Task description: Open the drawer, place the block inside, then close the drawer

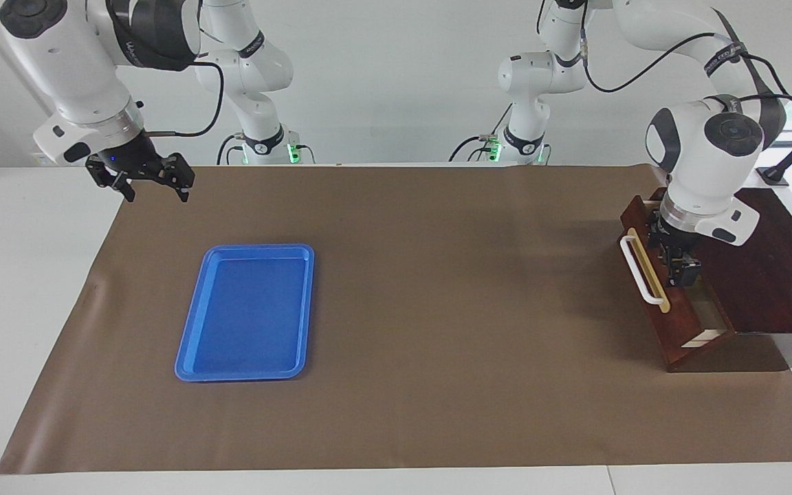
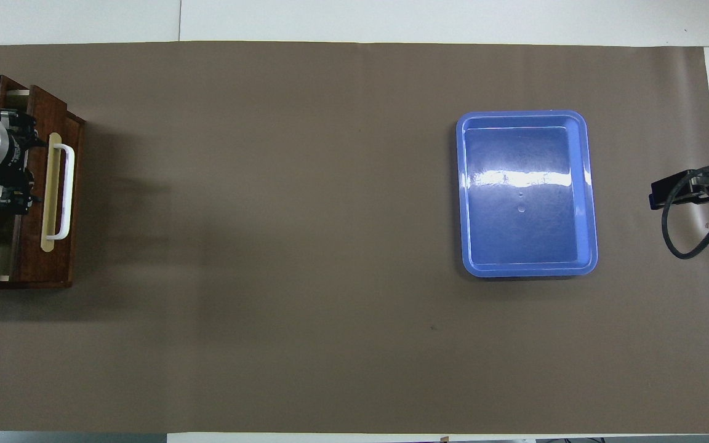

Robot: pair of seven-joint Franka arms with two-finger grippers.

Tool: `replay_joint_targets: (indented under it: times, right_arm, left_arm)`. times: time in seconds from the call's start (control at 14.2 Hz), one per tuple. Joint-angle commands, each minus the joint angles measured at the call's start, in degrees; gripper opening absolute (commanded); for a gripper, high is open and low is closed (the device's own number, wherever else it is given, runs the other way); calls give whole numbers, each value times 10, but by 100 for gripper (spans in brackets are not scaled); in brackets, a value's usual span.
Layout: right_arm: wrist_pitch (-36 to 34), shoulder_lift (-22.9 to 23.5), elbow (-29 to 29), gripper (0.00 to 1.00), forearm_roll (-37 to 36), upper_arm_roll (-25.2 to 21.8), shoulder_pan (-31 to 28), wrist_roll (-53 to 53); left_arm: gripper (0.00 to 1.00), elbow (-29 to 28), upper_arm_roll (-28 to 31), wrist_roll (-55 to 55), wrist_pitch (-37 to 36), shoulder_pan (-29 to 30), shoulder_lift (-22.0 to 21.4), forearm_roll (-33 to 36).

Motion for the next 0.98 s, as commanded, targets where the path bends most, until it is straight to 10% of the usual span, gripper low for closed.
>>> replay_joint_targets:
  times: [0.0, 0.91]
  right_arm:
    - [-1, -13, -13, 100, -8, 6, -6, -11]
    - [-1, -13, -13, 100, -8, 6, -6, -11]
  left_arm:
    - [100, 10, -3, 51, 6, 33, 7, 14]
    - [100, 37, -20, 174, -96, -2, -22, -49]
